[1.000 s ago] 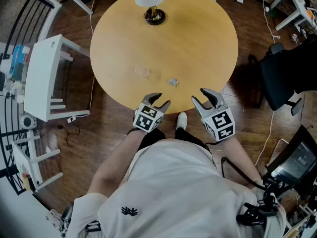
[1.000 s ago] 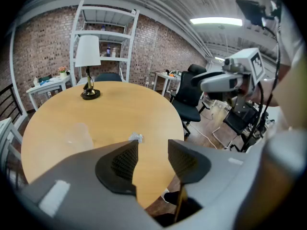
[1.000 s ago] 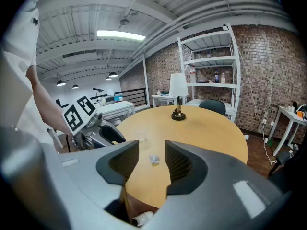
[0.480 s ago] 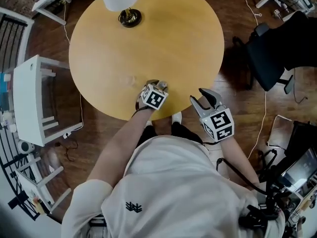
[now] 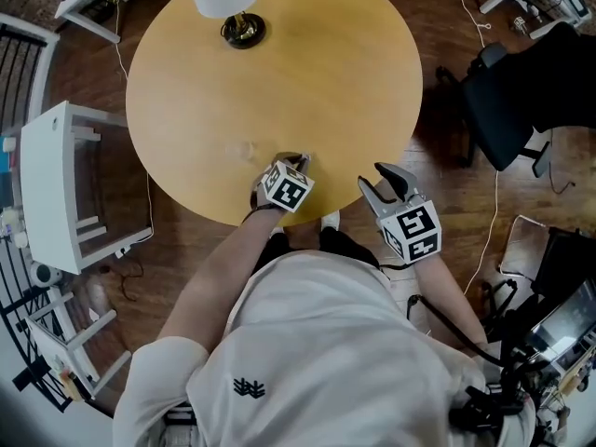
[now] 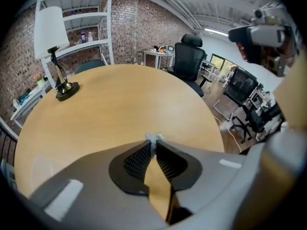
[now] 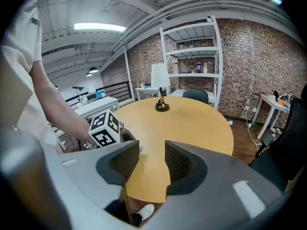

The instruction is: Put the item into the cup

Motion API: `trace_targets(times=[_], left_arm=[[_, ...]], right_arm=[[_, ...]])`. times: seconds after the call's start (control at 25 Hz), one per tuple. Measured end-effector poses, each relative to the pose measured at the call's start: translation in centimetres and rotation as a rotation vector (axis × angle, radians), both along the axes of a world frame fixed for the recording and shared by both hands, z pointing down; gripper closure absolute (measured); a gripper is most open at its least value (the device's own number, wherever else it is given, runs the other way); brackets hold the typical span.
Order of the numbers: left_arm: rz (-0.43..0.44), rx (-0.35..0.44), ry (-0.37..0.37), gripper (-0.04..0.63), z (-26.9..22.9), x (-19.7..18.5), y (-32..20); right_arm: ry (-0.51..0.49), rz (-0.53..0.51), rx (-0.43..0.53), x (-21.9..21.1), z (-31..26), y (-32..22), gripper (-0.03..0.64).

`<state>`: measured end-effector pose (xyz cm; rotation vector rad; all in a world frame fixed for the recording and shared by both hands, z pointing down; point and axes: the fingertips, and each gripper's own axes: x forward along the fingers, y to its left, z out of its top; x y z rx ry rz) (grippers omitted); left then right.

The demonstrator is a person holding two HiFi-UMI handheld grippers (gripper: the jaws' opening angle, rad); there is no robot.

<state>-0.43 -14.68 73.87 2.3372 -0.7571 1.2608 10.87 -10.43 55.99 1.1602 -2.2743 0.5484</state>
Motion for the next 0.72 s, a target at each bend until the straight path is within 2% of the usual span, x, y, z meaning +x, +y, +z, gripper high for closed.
trace_targets(times=[0.2, 0.4, 0.56, 0.72], left_arm=[[-0.020, 0.055, 0.087, 0.578, -5.3, -1.2, 0.5], [-0.058, 0.144, 0.143, 0.578, -11.5, -4.8, 0.2], [-0.108, 0.199, 0.092, 0.578, -13.4, -10.3, -0.7], [-0.172, 0.209, 0.023, 0.578, -13.1, -15.3, -2.6]], right_arm=[[-0.014, -0.026, 0.027, -1.5, -0.8, -1.2, 0.446], [-0.033, -0.058, 0.051, -3.8, -1.5, -2.4, 0.446], [-0.044, -0.084, 0.059, -5.9, -1.6, -2.6, 0.446], [-0.048, -0.092, 0.055, -7.2, -1.6, -3.1, 0.448]])
